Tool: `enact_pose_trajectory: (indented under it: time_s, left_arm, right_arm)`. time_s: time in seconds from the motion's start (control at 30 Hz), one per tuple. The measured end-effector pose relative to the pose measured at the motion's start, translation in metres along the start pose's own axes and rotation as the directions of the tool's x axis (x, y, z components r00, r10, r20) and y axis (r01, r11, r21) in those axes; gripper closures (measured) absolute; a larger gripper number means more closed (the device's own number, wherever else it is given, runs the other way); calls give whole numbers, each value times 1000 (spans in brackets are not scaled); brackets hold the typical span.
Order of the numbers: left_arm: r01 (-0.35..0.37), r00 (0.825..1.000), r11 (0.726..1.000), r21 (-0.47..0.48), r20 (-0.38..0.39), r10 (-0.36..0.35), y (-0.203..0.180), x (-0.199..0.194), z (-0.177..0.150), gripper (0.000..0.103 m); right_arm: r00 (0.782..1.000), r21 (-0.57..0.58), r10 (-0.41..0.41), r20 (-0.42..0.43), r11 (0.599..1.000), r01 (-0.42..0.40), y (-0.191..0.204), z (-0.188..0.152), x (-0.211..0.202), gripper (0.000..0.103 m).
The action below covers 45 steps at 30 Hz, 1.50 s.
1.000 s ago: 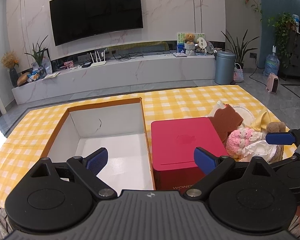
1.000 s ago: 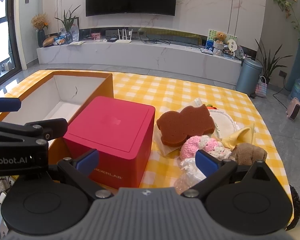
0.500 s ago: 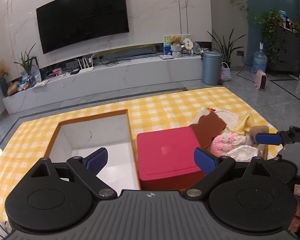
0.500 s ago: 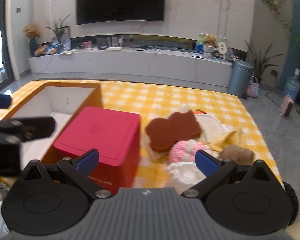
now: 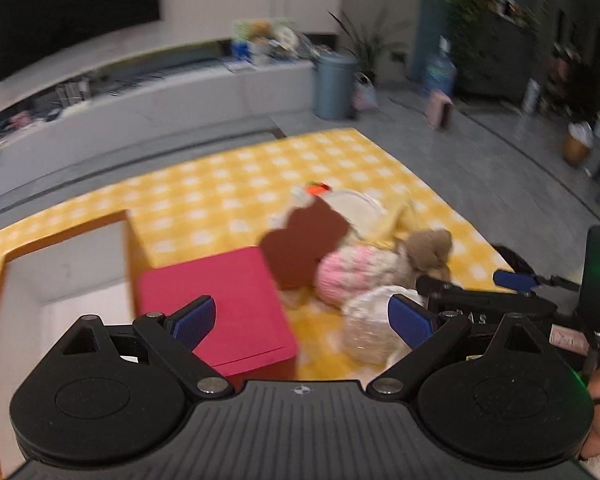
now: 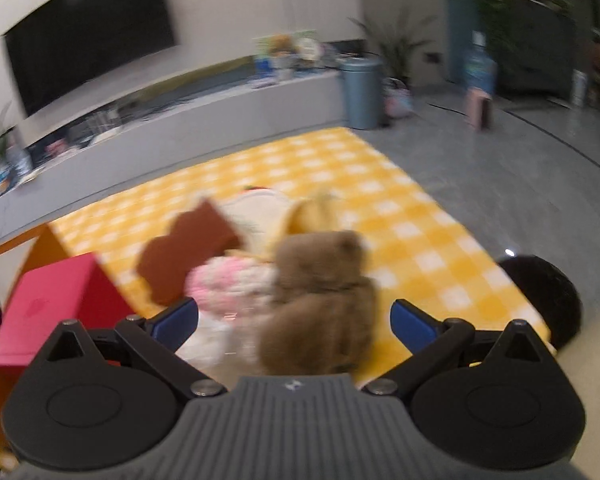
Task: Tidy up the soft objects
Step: 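Move both tools toward the pile of soft items beside the red box, then grasp the clear plastic bag with the left tool while the right tool grasps the brown knotted plush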
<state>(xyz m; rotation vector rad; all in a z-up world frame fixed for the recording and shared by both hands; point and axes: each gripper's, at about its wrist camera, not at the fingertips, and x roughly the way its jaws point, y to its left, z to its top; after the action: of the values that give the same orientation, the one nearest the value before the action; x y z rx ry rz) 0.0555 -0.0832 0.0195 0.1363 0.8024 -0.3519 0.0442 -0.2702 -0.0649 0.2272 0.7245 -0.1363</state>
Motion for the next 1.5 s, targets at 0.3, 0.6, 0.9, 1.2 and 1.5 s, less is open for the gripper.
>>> enact_pose_trajectory:
  time_s: [0.3, 0.6, 0.9, 1.2, 1.5]
  left_arm:
    - [7, 988, 992, 123, -157, 12, -45, 66, 2, 0]
    - [-3, 987, 984, 178, -155, 31, -76, 119, -13, 0]
    - [-64, 996, 966, 252, -47, 78, -80, 119, -29, 52]
    - [-59, 995, 975, 216, 92, 40, -57, 56, -16, 52]
    - [-92, 985, 981, 174, 160, 64, -35, 24, -10, 52]
  right_arm:
    - [999, 182, -50, 13, 982, 47, -45, 0, 10, 3]
    - [1000, 245, -18, 1, 969, 17, -59, -3, 12, 3]
    - [1000, 268, 4, -17, 964, 1, -64, -4, 21, 3]
    - [999, 264, 26, -36, 964, -16, -49, 5, 46, 3]
    - [991, 174, -7, -132, 984, 30, -15, 7, 87, 8]
